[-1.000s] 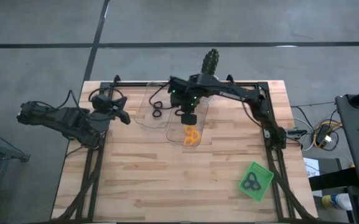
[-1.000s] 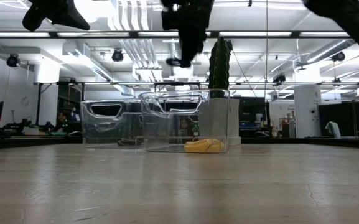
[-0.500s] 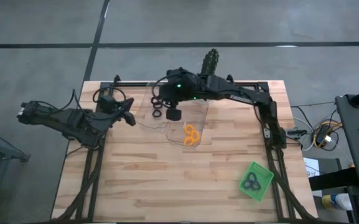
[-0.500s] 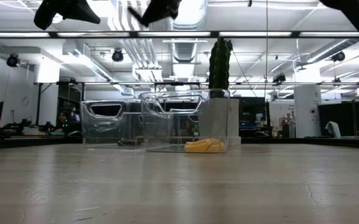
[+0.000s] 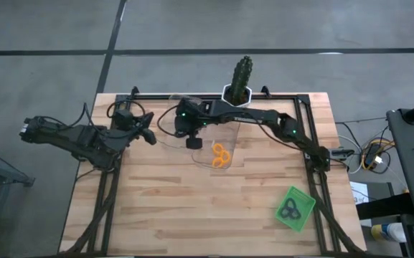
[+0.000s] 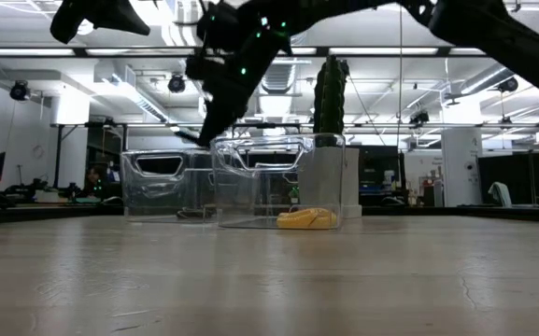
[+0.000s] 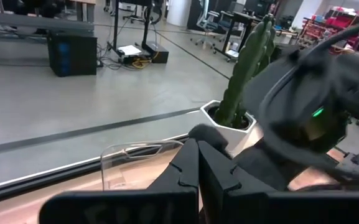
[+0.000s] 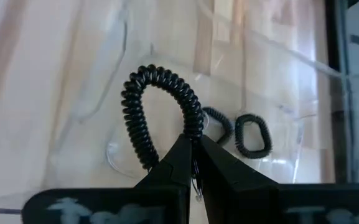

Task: Sort items
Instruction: Put the black keychain into the left transparent bin, then return to Home Position

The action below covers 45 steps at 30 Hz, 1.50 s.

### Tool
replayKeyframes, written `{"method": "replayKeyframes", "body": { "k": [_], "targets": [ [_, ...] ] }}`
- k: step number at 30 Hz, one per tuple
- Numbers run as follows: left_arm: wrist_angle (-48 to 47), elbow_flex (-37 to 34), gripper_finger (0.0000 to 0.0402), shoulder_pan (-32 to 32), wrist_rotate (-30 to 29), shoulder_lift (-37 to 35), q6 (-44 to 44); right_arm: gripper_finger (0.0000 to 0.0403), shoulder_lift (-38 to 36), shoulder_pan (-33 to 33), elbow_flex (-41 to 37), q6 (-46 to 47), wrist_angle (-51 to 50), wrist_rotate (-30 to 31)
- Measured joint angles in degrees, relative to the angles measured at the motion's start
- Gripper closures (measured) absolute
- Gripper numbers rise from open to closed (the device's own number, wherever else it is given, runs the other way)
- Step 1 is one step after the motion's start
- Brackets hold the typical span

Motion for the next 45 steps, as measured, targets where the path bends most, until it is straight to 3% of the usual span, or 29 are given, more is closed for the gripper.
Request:
{"method": "replayKeyframes", "body": {
  "k": [9, 24, 39, 45],
  "targets": [
    [-0.07, 0.0, 0.0402, 0.0, -1.22, 0.0, 1.9, 0.039, 3.67, -0.9, 0.07, -1.96, 0.24, -0.03],
    [-0.08, 0.0, 0.0402, 0.0, -1.49, 0.0, 3.05, 0.0387, 3.83, -1.08, 0.13, -4.98, 0.59, 0.02],
    [-0.09, 0.0, 0.0402, 0.0, -1.44, 0.0, 3.03, 0.0287, 3.66, -1.15, 0.13, -4.51, 0.63, 1.06],
    [-0.09, 0.0, 0.0402, 0.0, -1.42, -0.04, 4.4, 0.0286, -2.72, -1.16, 0.16, -3.34, -6.77, 8.22]
  ]
}}
